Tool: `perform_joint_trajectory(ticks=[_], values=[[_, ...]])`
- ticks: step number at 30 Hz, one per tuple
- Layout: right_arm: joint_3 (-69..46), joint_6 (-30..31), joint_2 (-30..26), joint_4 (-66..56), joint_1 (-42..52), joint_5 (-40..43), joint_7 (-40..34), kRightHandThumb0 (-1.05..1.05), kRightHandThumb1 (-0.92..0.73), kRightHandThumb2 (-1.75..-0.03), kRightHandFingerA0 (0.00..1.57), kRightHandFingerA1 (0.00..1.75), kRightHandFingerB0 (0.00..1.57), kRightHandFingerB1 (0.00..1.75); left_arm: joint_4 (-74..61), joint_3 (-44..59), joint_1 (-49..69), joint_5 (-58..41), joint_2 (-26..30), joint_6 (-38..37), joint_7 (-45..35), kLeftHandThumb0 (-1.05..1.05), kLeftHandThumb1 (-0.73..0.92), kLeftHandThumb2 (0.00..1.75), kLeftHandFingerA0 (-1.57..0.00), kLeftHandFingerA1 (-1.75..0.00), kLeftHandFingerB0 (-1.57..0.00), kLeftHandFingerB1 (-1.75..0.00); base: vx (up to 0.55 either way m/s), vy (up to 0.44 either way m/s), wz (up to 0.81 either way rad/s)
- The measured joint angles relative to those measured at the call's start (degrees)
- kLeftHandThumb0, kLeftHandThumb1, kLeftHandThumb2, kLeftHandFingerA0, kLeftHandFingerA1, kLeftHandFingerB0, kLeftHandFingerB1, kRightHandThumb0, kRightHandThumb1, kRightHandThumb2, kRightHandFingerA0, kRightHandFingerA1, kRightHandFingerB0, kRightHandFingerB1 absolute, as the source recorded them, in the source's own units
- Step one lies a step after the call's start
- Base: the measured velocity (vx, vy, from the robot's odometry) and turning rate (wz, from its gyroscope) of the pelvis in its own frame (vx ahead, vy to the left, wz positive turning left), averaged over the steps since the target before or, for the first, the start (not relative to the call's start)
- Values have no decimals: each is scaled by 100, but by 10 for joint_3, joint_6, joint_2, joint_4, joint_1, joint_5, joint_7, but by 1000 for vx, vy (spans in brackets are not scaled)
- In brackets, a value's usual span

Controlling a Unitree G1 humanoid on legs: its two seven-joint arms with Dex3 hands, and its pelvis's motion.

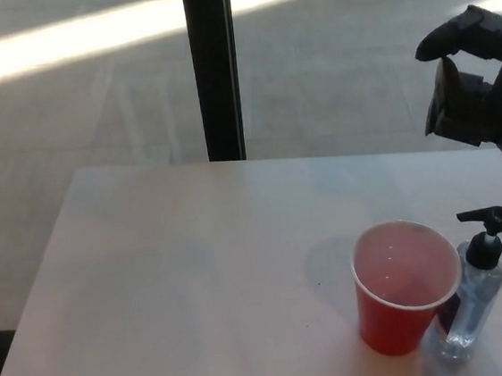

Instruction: The robot uses its right hand fist to press the hand soap kept in the middle of the table to get liquid hand soap out

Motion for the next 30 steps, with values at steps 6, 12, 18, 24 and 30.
perform_joint_trajectory(ticks=[6,12,18,24,30], values=[[-7,43,-5,-88,16,-1,-10,-20,-63,-102,95,175,77,150,3,1,3,0,1,-7,-1,-27,46,101,-65,-98,-56,-89,0,0,0],[-20,86,-11,-155,54,0,-16,-24,-53,-112,123,144,93,124,-11,4,6,-1,1,-7,1,-28,46,102,-59,-94,-57,-92,0,0,0],[-19,130,-11,-211,87,-4,-30,-17,-56,-110,95,175,74,149,-20,6,7,-1,1,-7,2,-27,45,103,-61,-91,-54,-85,0,0,0],[-19,142,-11,-212,122,-11,-32,-27,-52,-116,127,145,93,124,-12,10,5,-4,2,-8,2,-28,45,104,-63,-102,-57,-94,0,0,0],[-14,138,-9,-211,146,-15,-29,-15,-55,-108,96,175,77,150,-25,10,11,-9,2,-7,3,-25,51,97,-60,-101,-53,-91,0,0,0]])
